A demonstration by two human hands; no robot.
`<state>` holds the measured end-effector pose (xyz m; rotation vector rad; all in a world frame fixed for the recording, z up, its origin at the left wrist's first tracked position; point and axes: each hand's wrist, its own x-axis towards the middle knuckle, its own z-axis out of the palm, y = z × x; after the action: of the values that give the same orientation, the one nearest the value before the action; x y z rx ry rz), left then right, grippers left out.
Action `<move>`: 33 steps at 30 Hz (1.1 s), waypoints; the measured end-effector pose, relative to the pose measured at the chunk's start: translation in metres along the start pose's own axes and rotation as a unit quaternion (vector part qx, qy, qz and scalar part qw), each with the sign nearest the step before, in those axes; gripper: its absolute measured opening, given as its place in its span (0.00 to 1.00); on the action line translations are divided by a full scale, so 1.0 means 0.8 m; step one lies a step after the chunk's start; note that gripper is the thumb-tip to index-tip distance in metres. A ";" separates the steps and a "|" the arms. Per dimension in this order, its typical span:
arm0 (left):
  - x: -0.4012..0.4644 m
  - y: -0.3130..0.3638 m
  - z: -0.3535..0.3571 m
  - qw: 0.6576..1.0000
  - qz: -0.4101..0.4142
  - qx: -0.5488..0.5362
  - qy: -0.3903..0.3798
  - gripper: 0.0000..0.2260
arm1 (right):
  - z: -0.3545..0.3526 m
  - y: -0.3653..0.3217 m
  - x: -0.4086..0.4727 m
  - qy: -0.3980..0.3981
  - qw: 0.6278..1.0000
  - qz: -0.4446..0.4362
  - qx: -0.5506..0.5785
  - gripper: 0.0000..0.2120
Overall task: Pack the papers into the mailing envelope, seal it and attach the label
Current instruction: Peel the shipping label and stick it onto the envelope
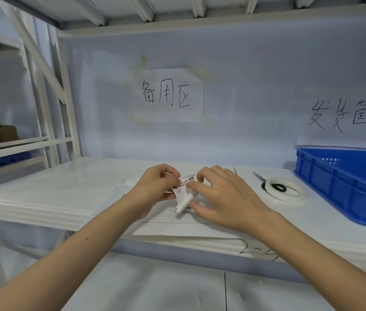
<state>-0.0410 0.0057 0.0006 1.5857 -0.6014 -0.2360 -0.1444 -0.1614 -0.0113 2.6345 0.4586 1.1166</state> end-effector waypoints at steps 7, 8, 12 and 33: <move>0.003 -0.006 -0.015 0.996 -0.081 -0.042 0.007 0.06 | 0.008 -0.001 0.008 -0.074 0.995 0.017 0.067 0.18; 0.003 -0.007 -0.017 0.996 -0.085 -0.040 0.006 0.06 | 0.011 -0.003 0.010 -0.083 0.994 0.010 0.069 0.18; 0.005 -0.010 -0.026 0.995 -0.094 -0.024 0.011 0.08 | 0.027 -0.006 0.022 -0.103 0.992 -0.068 0.032 0.12; 0.011 -0.023 -0.050 0.993 -0.076 -0.015 0.084 0.12 | 0.053 0.001 0.042 0.021 0.992 -0.122 0.032 0.12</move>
<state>-0.0092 0.0355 -0.0107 1.6060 -0.3451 -0.2220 -0.0911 -0.1541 -0.0181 2.5262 0.8136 1.0959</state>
